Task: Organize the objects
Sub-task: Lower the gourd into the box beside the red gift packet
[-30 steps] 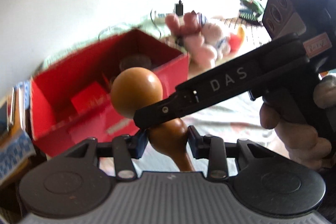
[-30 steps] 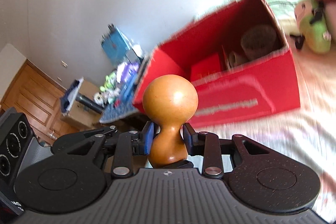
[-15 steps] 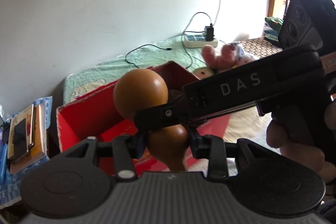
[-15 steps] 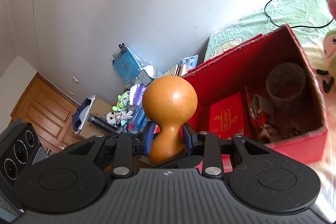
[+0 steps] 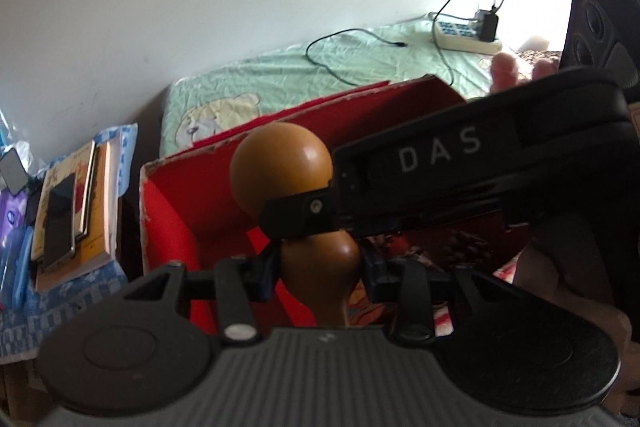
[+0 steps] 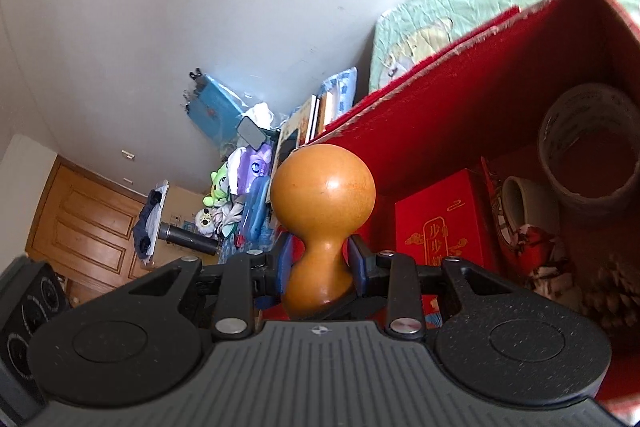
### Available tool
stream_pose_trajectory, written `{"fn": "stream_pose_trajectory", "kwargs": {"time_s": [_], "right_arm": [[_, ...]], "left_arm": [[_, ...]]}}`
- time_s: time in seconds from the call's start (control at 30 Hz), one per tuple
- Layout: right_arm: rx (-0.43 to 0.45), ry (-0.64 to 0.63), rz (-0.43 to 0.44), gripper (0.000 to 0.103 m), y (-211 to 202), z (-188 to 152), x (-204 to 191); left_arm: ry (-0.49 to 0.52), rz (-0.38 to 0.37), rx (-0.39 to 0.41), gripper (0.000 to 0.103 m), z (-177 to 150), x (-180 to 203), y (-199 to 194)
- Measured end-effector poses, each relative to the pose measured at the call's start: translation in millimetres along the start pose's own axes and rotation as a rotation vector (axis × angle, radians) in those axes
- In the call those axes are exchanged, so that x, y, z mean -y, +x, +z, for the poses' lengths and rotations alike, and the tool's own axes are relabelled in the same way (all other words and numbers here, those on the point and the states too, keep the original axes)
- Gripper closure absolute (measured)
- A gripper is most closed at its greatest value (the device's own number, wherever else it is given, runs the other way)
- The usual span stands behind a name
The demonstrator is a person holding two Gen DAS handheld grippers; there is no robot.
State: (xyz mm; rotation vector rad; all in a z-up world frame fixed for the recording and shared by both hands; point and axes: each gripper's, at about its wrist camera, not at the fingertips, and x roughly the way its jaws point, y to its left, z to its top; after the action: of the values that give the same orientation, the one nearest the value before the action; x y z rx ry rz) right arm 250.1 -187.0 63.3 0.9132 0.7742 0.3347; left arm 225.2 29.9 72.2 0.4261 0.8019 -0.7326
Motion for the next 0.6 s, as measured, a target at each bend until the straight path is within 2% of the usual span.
{"fn": "stream_pose_trajectory", "kwargs": {"time_s": [0.2,0.37,0.6], "right_arm": [[-0.055,0.033,-0.027,0.07,26,7,5],[-0.104,0.051,-0.055,0.07,43,9,8],[-0.168,0.013,-0.121,0.07,60,11,7]], "left_arm": [[-0.018,0.068,-0.075,0.063,4,-10,21],[-0.038,0.096,-0.124,0.063,4,-19,37],[-0.09,0.083,-0.182,0.059,-2,-36,53]]}}
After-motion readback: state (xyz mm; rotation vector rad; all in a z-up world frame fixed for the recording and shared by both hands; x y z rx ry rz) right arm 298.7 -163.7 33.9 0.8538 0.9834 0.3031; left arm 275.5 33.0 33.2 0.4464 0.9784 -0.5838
